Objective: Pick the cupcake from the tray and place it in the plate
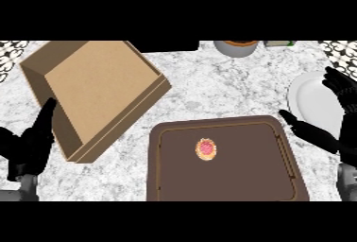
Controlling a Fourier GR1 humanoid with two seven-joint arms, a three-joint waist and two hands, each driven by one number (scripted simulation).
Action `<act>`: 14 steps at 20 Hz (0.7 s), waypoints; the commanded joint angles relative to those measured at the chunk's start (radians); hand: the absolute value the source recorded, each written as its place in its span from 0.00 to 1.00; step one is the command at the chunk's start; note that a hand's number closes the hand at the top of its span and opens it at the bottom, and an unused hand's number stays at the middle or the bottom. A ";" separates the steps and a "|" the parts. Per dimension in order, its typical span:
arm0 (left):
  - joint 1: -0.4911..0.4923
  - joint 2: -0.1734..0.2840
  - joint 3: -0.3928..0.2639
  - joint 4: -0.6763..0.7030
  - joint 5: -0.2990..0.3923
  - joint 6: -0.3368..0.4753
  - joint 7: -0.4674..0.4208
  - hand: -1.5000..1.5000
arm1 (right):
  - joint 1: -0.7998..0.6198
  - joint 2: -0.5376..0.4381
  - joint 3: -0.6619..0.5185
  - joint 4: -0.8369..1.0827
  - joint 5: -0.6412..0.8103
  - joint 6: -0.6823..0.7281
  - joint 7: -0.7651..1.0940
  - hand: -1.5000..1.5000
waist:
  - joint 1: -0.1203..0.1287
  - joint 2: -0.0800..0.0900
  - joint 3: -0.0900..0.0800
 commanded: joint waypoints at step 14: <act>0.027 -0.134 -0.124 0.029 0.009 -0.074 0.057 0.50 | 0.022 -0.290 0.264 -0.242 0.213 0.321 0.548 0.00 | 0.014 0.027 -0.032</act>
